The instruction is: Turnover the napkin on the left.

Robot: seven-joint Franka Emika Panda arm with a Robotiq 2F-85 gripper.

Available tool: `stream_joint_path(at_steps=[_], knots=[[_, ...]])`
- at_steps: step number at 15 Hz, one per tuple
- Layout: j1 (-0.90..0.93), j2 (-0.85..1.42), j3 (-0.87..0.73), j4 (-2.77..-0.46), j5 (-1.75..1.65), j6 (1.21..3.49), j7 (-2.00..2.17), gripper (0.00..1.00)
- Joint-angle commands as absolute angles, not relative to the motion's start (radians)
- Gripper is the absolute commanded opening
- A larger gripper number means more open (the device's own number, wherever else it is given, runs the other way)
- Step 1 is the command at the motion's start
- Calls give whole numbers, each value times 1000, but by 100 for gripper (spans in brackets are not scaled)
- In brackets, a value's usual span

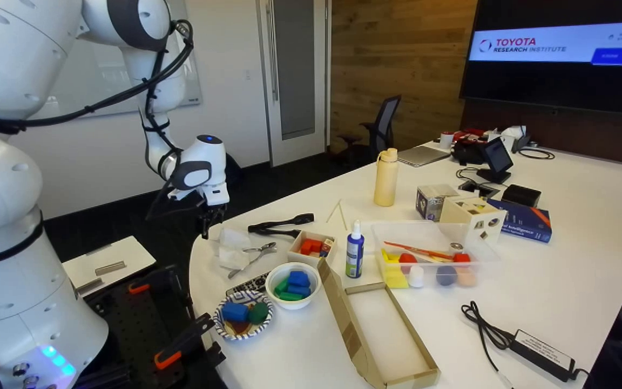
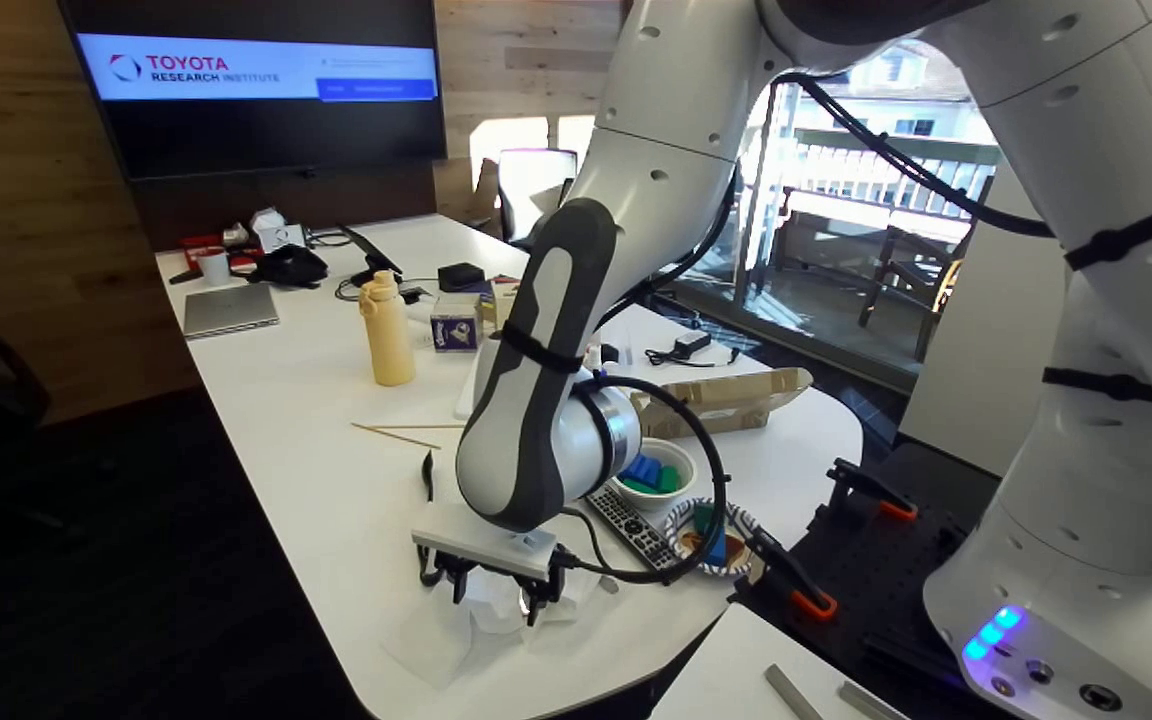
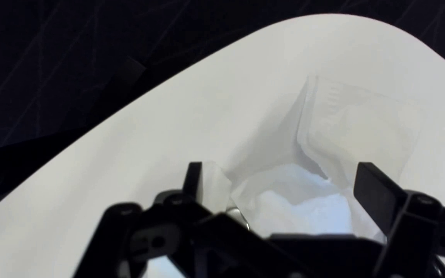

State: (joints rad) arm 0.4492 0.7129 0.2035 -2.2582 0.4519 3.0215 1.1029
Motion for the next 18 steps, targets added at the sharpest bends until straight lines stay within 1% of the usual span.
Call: stream_joint_path(at_steps=[1,12,18], knots=[[396,680,246,-2316,461,3092,1088,100],[295,732,250,-2217,434,3029,1010,100],[249,800,281,-2146,445,2989,964,100]])
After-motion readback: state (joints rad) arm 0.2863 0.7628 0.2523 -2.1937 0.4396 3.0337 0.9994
